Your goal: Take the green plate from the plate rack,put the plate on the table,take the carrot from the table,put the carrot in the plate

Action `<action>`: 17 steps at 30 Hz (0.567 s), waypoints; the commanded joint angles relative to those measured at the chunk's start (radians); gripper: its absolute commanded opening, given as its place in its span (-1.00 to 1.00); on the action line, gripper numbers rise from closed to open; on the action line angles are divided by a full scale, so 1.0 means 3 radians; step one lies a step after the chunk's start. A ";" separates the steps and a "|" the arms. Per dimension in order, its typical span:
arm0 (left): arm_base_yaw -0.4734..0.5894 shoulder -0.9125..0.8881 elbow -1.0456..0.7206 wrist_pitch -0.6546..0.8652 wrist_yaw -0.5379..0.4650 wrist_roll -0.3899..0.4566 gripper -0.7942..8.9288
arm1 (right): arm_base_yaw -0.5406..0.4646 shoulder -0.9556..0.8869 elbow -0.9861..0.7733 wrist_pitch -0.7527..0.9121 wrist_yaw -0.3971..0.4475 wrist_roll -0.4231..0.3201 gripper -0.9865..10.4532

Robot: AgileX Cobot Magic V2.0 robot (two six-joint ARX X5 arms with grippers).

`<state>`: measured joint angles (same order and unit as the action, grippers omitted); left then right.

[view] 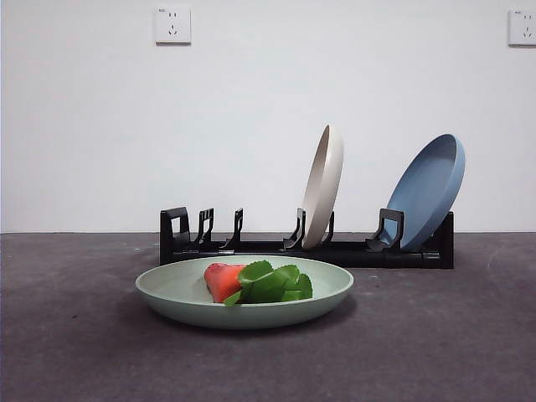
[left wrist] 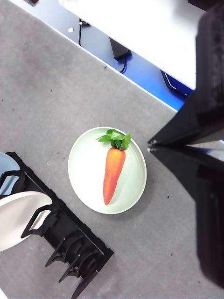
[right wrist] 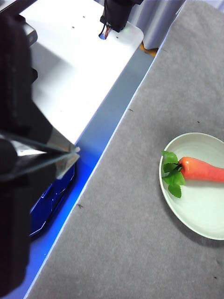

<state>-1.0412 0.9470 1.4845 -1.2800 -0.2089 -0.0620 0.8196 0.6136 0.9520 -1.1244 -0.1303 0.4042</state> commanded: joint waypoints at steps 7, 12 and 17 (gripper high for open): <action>0.0294 -0.0055 -0.0038 0.0865 -0.0352 0.0430 -0.84 | 0.0009 -0.0005 0.0005 0.0015 0.0008 -0.0006 -0.83; 0.1312 -0.0383 -0.0374 0.2056 0.0018 0.0762 -0.84 | 0.0009 -0.0005 0.0005 0.0013 0.0008 -0.0006 -0.83; 0.2243 -0.0966 -0.1073 0.2763 0.0439 0.0762 -0.84 | 0.0008 -0.0004 0.0005 0.0013 0.0020 -0.0006 -0.83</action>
<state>-0.4206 0.6918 1.2110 -0.4698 -0.0891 0.1474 0.8196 0.6136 0.9520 -1.1255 -0.1280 0.4042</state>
